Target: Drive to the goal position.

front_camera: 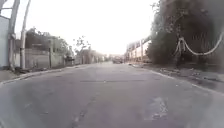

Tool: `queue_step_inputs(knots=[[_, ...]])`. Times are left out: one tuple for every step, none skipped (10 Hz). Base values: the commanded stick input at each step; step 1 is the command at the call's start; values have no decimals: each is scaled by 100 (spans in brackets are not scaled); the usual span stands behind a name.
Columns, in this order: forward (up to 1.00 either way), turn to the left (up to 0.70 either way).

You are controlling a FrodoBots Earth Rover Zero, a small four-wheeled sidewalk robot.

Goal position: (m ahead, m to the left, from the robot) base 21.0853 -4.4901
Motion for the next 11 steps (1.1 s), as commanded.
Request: queue_step_inputs(knots=[[100,0],[100,0],[100,0],[100,0],[100,0],[100,-30],[100,-40],[100,-40],[100,-40],[100,-17],[100,0]])
